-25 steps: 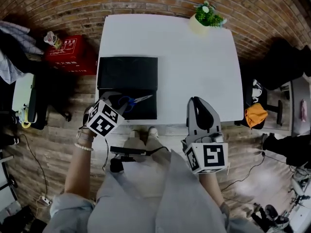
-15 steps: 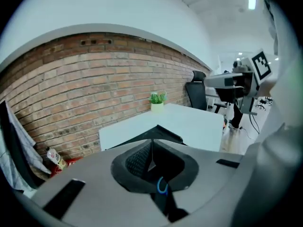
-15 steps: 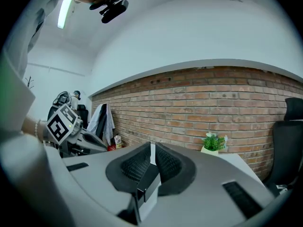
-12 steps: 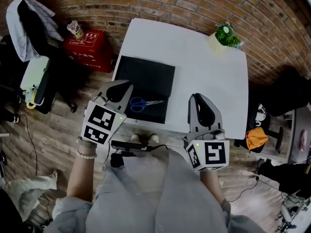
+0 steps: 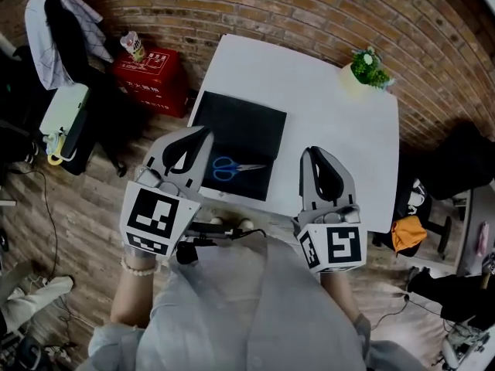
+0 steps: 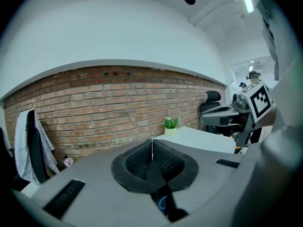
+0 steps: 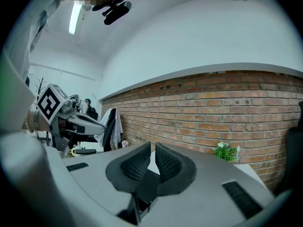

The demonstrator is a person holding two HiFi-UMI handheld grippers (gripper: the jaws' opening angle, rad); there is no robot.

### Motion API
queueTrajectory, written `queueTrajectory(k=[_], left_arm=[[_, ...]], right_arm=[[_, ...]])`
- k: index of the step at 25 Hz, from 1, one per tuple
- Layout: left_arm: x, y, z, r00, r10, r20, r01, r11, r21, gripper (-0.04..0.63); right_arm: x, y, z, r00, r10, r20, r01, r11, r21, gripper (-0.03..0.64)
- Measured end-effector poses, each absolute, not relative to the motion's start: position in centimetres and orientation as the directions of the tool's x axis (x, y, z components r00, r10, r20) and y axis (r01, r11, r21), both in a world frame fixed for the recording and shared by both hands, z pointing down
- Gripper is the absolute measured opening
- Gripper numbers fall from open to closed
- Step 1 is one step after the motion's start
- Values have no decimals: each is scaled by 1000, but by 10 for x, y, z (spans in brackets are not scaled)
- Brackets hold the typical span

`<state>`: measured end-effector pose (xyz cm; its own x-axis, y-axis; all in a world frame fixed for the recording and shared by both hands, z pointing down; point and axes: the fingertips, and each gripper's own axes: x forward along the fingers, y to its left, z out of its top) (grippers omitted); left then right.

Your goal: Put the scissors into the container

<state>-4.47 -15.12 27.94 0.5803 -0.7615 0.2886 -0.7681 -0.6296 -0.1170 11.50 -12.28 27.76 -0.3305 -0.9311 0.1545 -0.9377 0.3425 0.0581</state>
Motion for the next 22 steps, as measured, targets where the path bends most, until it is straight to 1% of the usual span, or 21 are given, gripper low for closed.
queueTrajectory(k=[5,9,22], left_arm=[[-40,-140,262,578,-781,239,-785,-611,-99,20],[-46,-135,259,561,-796,226,-802,-590,-89,20],[-63,-129,260,535,-812,234,-816,-568,-108,20]], right_arm=[[106,-123,273,-368,-918,148,-923,379,57,58],[98,-121,271,-390,-910,144,-914,401,57,58],[85,-114,274,-410,-899,157,-903,424,67,58]])
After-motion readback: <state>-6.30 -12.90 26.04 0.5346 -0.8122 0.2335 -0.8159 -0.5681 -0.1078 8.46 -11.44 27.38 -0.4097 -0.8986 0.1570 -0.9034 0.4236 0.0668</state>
